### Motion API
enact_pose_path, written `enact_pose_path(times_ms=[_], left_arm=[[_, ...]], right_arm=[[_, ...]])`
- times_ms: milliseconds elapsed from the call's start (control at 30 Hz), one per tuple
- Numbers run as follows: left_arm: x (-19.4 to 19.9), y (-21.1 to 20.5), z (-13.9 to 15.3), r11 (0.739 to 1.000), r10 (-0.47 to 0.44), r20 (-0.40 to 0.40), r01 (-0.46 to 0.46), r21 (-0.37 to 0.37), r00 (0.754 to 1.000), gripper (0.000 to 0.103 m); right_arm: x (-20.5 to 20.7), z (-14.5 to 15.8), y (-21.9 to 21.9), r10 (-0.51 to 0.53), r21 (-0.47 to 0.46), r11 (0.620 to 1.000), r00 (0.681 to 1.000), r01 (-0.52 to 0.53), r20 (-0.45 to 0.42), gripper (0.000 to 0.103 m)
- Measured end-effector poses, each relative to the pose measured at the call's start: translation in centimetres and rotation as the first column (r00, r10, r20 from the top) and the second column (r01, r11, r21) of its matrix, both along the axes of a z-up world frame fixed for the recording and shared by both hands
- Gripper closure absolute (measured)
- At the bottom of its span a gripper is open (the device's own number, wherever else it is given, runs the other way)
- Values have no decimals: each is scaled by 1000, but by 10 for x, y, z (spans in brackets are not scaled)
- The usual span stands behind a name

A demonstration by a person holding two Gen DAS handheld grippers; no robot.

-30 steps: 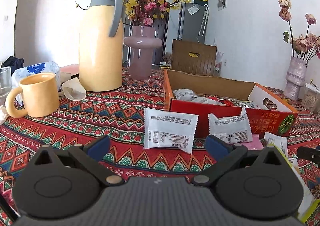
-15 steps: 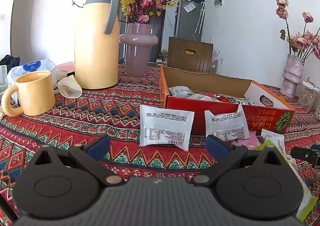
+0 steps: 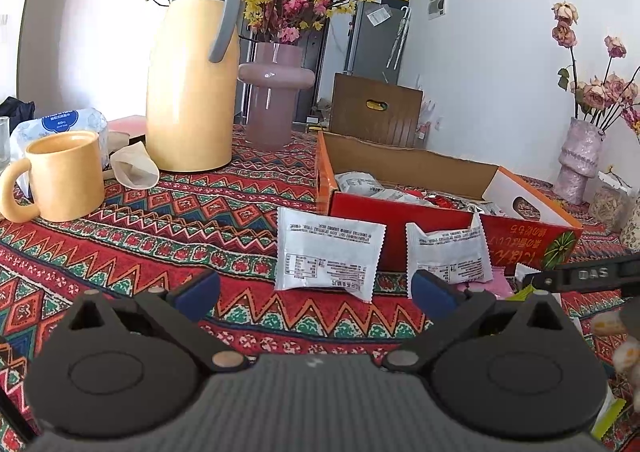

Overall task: Organize snacks
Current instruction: 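Grasp a white packet from the pile with the right gripper, then hold the white packet in the right gripper while the left grasps another white packet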

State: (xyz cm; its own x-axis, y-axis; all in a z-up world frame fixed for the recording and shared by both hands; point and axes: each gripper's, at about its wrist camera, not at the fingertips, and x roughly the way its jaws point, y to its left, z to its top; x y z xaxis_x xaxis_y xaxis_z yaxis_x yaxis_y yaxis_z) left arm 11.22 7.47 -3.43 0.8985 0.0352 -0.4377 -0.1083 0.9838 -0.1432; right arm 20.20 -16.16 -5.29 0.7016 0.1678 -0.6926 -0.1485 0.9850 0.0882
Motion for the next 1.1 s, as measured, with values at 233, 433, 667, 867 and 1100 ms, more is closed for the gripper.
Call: enact_pose_path(times_ms=[233,433,667,867,1100], left_arm=[[-1,2,0,1000,-11,7,11,-21,1000,0],[-3,4,0,999,-15,15,16,-33,1000,0],[-4,5,0,999,-14,16,15,-41,1000,0],[-3,5,0,999,-14,15,15,-42,1000,0],[-3,5,0,999,-14,15,15,-42,1000,0]], right_arm=[[15,-9,12,-36,-6,999,995,36,-88,12],[9,-12,18,-29,-64,998,998,25,-63,29],[7,-8,19,11,-72,997,999,-14,-44,63],[3,-4,7,-13,2,1000,1000,13,25,63],[-17,9,-15,-51,78,996,988,40,143,63]])
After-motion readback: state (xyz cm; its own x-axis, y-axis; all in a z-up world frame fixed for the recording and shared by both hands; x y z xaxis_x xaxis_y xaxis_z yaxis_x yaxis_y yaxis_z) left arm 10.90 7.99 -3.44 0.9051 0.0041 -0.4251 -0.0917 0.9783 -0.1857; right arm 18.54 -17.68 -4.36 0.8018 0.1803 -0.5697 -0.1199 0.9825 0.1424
